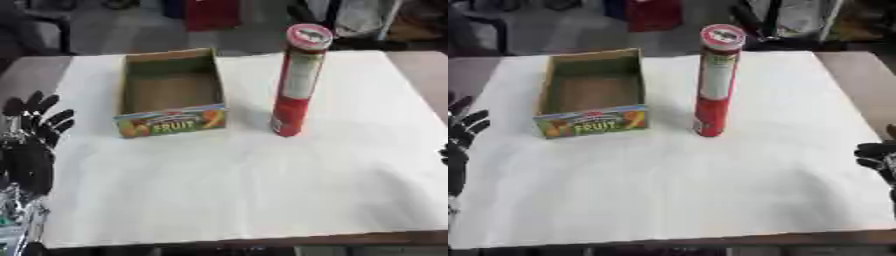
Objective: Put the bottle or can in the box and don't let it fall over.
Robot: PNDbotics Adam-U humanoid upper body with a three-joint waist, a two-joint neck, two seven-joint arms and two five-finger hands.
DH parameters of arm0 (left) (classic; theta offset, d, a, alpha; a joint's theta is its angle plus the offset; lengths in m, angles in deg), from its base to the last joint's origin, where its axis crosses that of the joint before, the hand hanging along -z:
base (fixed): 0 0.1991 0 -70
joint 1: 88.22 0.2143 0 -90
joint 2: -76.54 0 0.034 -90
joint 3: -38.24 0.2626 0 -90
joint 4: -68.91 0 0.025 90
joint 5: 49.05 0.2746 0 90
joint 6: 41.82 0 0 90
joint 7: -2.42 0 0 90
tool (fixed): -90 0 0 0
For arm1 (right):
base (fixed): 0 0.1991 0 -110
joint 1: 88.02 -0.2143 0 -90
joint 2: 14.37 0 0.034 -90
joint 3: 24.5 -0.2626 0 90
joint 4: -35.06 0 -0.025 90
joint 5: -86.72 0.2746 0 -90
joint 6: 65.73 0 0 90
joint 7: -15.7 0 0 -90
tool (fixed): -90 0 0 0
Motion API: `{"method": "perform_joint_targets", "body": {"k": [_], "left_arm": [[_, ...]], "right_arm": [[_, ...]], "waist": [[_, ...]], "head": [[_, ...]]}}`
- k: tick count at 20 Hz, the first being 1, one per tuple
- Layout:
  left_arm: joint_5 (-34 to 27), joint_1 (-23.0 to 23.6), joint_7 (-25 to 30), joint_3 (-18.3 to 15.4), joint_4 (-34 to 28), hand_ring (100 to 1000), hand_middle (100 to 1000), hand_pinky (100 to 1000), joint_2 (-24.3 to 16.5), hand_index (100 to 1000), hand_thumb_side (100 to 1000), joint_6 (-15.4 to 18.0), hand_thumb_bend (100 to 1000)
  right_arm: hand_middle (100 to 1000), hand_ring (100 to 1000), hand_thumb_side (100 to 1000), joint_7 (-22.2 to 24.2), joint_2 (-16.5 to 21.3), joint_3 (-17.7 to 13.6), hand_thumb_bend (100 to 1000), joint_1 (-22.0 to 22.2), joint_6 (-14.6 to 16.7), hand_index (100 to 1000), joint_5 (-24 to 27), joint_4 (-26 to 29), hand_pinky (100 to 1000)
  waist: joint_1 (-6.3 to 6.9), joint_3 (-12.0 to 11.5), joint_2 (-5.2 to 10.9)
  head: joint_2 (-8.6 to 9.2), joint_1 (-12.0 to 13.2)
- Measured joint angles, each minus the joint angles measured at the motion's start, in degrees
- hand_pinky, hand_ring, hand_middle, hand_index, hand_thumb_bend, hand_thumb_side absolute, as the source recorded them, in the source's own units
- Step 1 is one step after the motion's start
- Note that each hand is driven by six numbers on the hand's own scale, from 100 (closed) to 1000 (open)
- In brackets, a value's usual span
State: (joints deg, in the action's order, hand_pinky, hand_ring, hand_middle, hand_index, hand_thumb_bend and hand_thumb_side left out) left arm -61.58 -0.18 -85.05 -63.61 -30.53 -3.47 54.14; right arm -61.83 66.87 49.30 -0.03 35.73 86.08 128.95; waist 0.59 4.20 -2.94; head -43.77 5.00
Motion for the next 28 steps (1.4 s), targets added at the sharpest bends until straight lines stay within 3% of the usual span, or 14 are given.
{"method": "perform_joint_targets", "body": {"k": [4, 8, 13, 16, 19, 22, 25, 28], "left_arm": [[0.0, 0.0, 0.2, 0.1, 0.0, 781, 872, 847, 0.0, 985, 1000, -0.1, 315], [0.0, 0.0, 0.6, 0.4, 0.0, 782, 873, 847, 0.0, 985, 1000, -0.1, 315], [0.0, 0.0, 1.1, 0.7, 0.0, 783, 874, 847, 0.0, 985, 1000, -0.1, 316], [0.0, 0.0, 1.6, 1.0, 0.0, 783, 874, 847, 0.0, 986, 1000, -0.2, 316], [0.1, 0.0, 2.2, 1.4, 0.0, 783, 875, 849, 0.0, 986, 1000, -0.4, 316], [0.1, 0.0, 3.0, 1.9, 0.1, 783, 874, 849, 0.0, 986, 1000, -0.5, 314], [0.3, 0.1, 3.7, 2.4, 0.2, 783, 875, 850, 0.0, 986, 1000, -0.5, 312], [0.5, 0.1, 4.3, 2.8, 0.2, 784, 875, 851, 0.0, 986, 1000, -0.5, 312]], "right_arm": [[661, 734, 828, 0.0, 0.2, 0.0, 100, -0.6, 0.1, 1000, 0.0, 0.0, 760], [673, 741, 790, -0.3, 3.1, 0.1, 100, -3.9, 1.0, 1000, 0.1, -0.1, 772], [710, 762, 694, -1.0, 10.7, 1.1, 100, -12.1, 3.8, 1000, 0.8, -1.3, 802], [742, 784, 622, -1.2, 16.8, 2.5, 100, -19.3, 6.1, 1000, 0.9, -3.7, 833], [790, 844, 605, 0.0, 22.8, 5.1, 100, -27.4, 9.1, 1000, 0.1, -8.7, 886], [854, 939, 652, 3.9, 27.0, 8.7, 100, -36.3, 12.5, 1000, -1.8, -16.0, 978], [880, 974, 687, 9.9, 28.1, 12.3, 100, -44.7, 16.3, 1000, -4.7, -24.7, 1000], [908, 1000, 737, 15.7, 26.9, 14.4, 100, -51.2, 19.6, 1000, -8.6, -33.1, 1000]], "waist": [[0.00, -0.1, 0.00], [-0.03, -0.6, 0.00], [-0.33, -1.5, 0.01], [-0.49, -2.3, 0.02], [-0.75, -3.3, 0.01], [-0.67, -4.3, 0.00], [-0.64, -4.7, -0.05], [-0.37, -5.0, -0.20]], "head": [[0.00, -0.1], [-0.01, -0.3], [-0.01, -0.8], [-0.01, -1.3], [0.09, -2.3], [0.63, -3.5], [1.07, -4.7], [1.12, -5.5]]}}
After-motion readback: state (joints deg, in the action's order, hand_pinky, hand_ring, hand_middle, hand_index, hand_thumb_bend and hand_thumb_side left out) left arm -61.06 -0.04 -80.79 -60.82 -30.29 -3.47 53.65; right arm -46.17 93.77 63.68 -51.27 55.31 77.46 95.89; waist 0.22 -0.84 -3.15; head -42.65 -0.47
